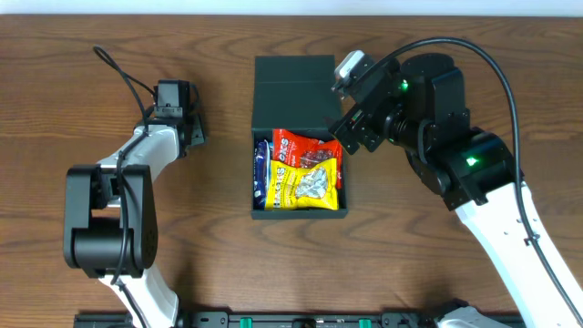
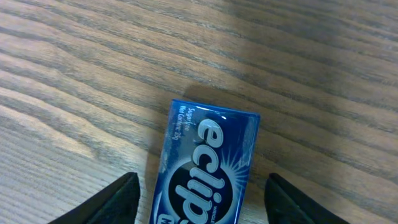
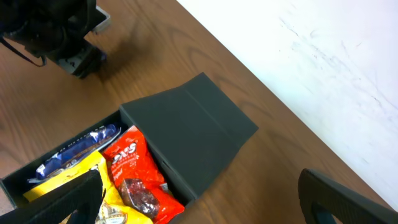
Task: Pack container
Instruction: 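Reach left gripper to the blue Eclipse tin and grasp it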
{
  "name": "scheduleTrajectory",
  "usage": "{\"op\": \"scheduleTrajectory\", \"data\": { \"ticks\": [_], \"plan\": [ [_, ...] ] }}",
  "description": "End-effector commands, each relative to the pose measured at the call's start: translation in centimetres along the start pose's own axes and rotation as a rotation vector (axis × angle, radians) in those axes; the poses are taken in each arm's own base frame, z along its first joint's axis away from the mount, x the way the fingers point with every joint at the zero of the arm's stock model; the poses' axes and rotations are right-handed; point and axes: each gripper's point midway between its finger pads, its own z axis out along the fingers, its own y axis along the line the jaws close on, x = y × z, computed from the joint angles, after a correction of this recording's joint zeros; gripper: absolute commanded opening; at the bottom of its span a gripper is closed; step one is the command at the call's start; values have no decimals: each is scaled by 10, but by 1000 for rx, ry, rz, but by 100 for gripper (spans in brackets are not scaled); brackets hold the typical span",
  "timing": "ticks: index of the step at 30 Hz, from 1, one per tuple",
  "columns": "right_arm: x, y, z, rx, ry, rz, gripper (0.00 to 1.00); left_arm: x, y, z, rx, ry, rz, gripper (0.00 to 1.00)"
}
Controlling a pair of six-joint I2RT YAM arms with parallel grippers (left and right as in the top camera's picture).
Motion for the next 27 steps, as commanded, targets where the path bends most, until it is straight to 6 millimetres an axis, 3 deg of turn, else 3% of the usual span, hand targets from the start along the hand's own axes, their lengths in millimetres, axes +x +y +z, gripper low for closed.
{"op": "scheduleTrajectory", "data": {
  "ticks": [1,9,14,16,18,23,27],
  "plan": [
    [-3,-4,-5,14,-10,9,99,3,1,7,-4,15,5,62],
    [-3,-4,-5,14,-10,9,99,8,0,11,-4,32,8,48],
    [-3,-4,-5,14,-10,9,99,5,1,-1,1,31,10,27],
    [-3,-4,-5,14,-10,9,99,-1,2,-11,4,14,10,12],
    [-3,-4,-5,14,-10,9,99,-9,3,-24,10,-11,26,7],
    [-3,-4,-5,14,-10,9,99,-28,1,-66,62,-83,20,5],
    [-3,-5,-5,14,-10,9,99,-31,-16,-101,193,-103,23,6]
  ]
}}
